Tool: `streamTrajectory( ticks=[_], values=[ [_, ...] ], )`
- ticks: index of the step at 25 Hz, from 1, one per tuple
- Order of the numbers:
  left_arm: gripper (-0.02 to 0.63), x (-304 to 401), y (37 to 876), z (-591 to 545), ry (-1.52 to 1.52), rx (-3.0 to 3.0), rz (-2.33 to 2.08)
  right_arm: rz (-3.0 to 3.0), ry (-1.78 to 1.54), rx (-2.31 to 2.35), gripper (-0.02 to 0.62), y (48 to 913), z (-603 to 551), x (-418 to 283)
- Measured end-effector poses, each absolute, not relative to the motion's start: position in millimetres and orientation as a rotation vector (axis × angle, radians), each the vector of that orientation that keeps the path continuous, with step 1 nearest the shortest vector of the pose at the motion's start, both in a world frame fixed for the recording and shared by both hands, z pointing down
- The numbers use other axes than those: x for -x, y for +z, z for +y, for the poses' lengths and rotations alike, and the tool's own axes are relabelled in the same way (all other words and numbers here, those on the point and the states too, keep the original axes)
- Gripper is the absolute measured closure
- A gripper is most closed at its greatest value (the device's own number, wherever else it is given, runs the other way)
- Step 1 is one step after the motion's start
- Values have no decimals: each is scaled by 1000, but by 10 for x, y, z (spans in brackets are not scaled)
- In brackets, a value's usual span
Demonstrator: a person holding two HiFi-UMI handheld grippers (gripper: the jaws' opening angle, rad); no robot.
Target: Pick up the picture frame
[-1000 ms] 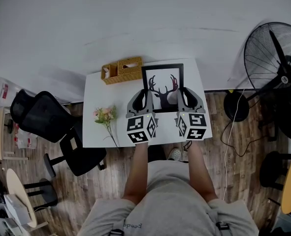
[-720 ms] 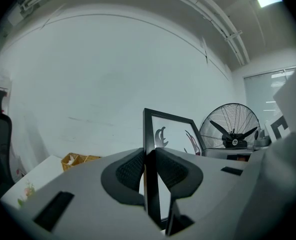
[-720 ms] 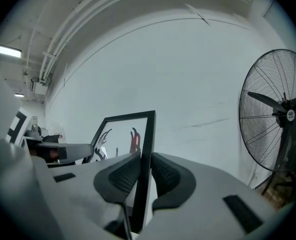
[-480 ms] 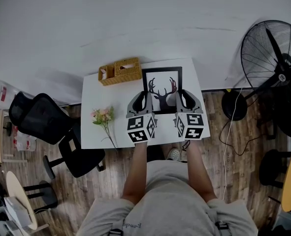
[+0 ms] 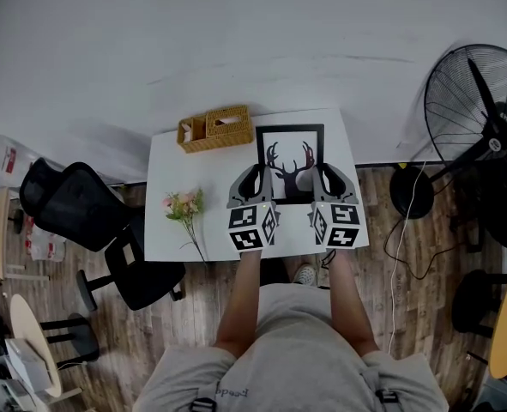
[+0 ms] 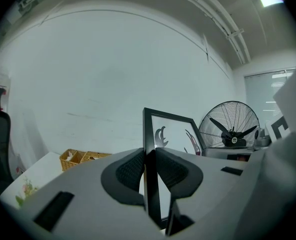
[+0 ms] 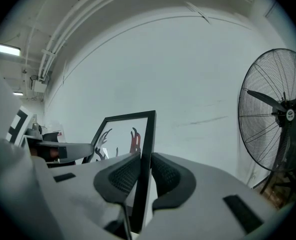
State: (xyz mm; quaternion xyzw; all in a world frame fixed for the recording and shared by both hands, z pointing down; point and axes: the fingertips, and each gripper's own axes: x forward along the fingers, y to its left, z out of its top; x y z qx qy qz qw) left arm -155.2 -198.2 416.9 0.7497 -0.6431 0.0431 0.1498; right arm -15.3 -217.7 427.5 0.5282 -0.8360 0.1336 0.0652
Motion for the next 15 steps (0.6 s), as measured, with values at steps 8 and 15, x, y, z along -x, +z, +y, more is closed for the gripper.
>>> streamTrajectory(
  ticks=[8,15],
  values=[
    [518,1584,4153,-2030,127,-2170,-1842,-2525,398,-1599,520,4273,-2216,185],
    [518,1539,4171,-2065,144,-2168,-1843,-2525,406,-1590,520,4284,-2244,144]
  ],
)
